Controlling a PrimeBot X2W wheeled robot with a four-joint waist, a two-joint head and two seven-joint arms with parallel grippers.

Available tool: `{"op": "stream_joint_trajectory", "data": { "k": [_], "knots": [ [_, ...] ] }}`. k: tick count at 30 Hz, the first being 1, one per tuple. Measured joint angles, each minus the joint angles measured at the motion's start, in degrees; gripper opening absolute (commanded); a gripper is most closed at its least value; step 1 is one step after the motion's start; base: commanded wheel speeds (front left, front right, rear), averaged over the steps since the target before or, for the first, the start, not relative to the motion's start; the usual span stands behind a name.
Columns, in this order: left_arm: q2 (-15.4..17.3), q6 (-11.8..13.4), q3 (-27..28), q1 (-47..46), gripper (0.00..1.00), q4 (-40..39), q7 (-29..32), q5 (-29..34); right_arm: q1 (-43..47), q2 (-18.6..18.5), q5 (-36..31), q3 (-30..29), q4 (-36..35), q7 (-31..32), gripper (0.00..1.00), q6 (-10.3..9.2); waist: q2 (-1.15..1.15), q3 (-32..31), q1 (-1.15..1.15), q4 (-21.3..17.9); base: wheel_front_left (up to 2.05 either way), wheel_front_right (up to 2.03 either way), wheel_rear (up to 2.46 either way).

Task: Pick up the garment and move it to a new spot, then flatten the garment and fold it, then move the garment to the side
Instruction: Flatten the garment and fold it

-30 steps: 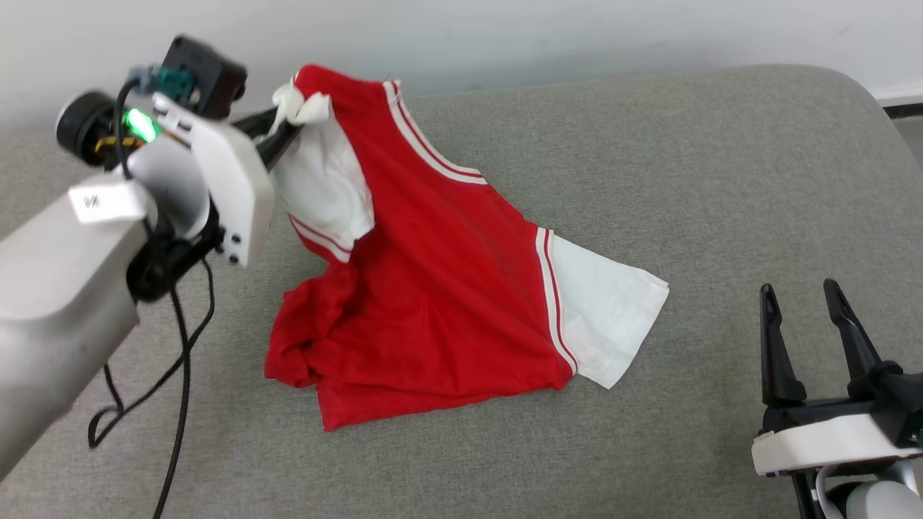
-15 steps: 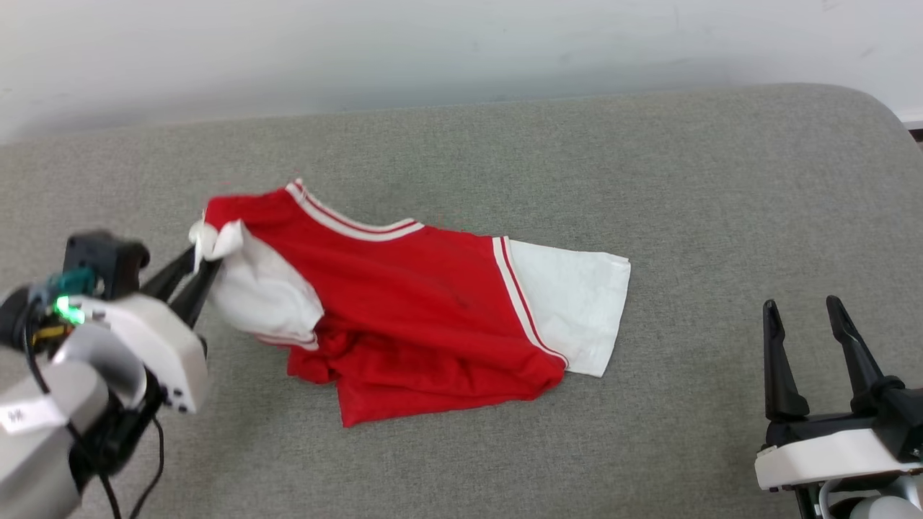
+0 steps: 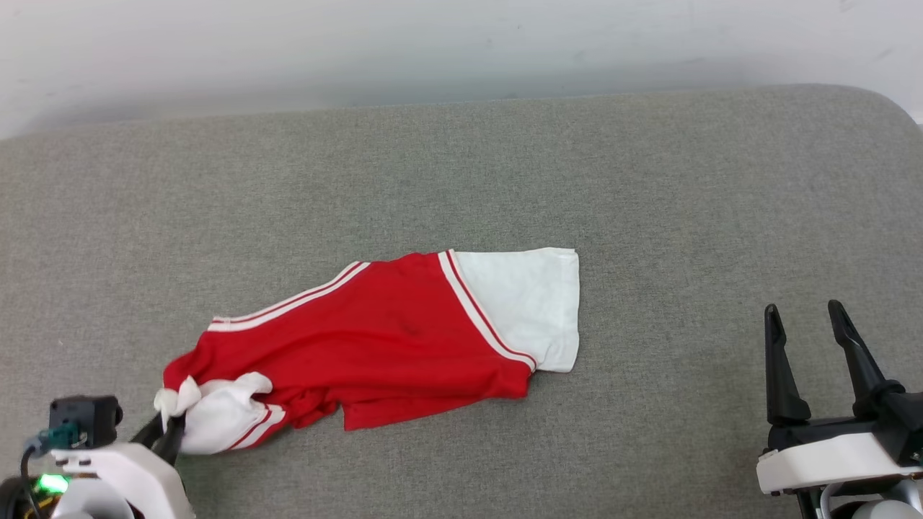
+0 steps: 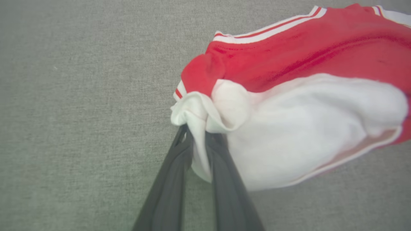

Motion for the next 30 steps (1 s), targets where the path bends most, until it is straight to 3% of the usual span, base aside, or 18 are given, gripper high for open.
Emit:
{"op": "stream_joint_trajectory", "data": {
  "k": [5, 6, 7, 16, 23, 30],
  "knots": [
    [-3.7, -2.6, 3.6, 4.7, 0.0, 6.3, -0.2, 1.0, 0.0, 0.0, -0.3, 0.0, 0.2, 0.0, 1.0, 0.0, 0.0, -0.2, 0.0, 0.0, 0.0, 0.0, 0.0],
    [-4.4, -3.2, 4.3, 5.0, 0.43, 7.4, -0.2, 1.3, 0.0, 0.0, -0.3, -0.1, 0.2, 0.0, 1.0, 0.0, 0.0, -0.3, 0.0, 0.1, 0.0, 0.0, 0.0],
    [-5.1, -3.9, 4.8, 5.2, 1.0, 8.4, -0.2, 1.5, 0.0, 0.0, -0.4, -0.2, 0.3, 0.0, 1.0, 0.0, 0.0, -0.5, 0.0, 0.1, 0.0, 0.0, 0.0],
    [-6.6, -5.4, 12.7, 5.8, 1.0, 9.7, -0.1, 9.0, 0.6, 0.0, -0.3, -0.2, 0.6, 0.0, 1.0, 0.0, 0.0, -2.1, 0.0, 0.9, 0.0, 0.0, 0.0],
    [-1.8, -5.9, 14.0, 2.5, 1.0, 3.3, 1.7, 12.8, 1.1, 0.0, 0.1, 0.0, 0.7, 0.0, 1.0, 0.0, 0.0, -2.9, 0.0, 1.1, 0.0, 0.0, 0.0],
    [2.3, -9.6, 13.2, -6.0, 1.0, -2.4, 13.5, 12.9, 1.0, 0.0, 0.3, 0.4, 0.7, 0.0, 1.0, 0.0, 0.0, -2.0, 0.0, 0.5, 0.0, 0.0, 0.0]
  ]
}}
